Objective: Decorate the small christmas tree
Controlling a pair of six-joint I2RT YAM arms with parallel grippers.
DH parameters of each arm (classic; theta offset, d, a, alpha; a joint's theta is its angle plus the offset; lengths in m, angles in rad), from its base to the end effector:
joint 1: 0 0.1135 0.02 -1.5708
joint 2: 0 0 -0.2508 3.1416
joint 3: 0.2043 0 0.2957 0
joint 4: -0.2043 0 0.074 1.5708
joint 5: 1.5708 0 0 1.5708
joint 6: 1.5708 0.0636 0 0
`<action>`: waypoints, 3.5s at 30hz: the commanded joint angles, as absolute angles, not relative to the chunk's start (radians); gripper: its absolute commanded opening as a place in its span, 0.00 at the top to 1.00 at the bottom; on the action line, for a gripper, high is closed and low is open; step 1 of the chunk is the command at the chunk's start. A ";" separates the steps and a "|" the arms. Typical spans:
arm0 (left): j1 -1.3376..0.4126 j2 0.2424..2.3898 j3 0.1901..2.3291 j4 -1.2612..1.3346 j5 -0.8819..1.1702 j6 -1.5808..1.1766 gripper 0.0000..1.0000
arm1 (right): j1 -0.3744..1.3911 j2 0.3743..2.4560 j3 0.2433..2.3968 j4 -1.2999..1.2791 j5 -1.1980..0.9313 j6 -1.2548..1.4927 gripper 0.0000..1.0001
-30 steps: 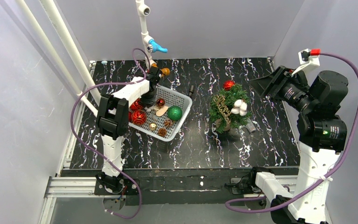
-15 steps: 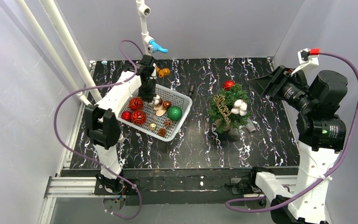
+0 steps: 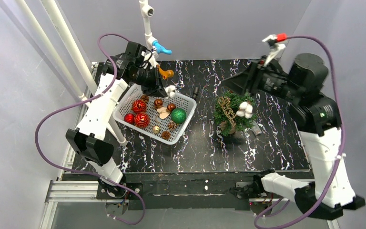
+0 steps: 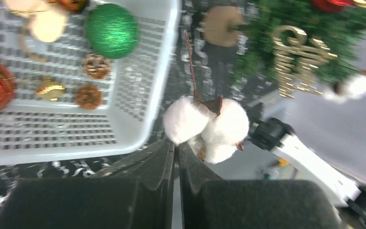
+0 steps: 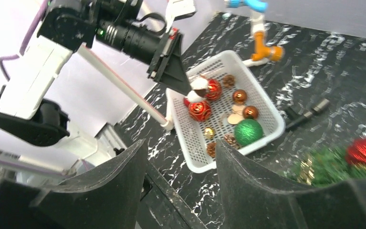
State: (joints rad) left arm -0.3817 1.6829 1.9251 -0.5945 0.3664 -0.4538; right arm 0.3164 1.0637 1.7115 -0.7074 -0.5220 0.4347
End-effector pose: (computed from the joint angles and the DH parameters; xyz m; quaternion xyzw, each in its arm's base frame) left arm 0.3998 -0.1850 0.4444 0.0751 0.8096 -0.3648 0.4537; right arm 0.2009 0.0991 0.5476 -0.1351 0.7124 0.4177 0.5474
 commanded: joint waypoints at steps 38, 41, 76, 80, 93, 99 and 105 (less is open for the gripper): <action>-0.383 1.765 2.122 -0.767 0.887 -0.568 1.00 | 0.795 1.515 1.850 -0.672 -0.352 -0.139 0.59; -0.383 1.765 2.117 -0.766 0.887 -0.563 1.00 | 0.795 1.503 1.831 -0.646 -0.349 -0.122 0.78; -0.378 1.656 2.076 -0.739 0.777 -0.519 0.02 | 0.733 1.298 1.765 -0.647 0.281 0.066 0.99; -0.375 1.656 2.072 -0.739 0.765 -0.519 0.00 | 0.607 1.209 1.753 -0.657 0.389 0.186 0.99; -0.371 1.671 2.062 -0.739 0.761 -0.522 0.01 | 0.311 1.039 1.672 -0.764 0.538 0.259 0.99; -0.370 1.681 2.061 -0.738 0.767 -0.520 0.01 | 0.181 1.006 1.625 -0.797 0.528 0.253 0.99; -0.366 1.691 2.068 -0.738 0.772 -0.517 0.01 | 0.072 0.973 1.584 -0.805 0.483 0.245 0.99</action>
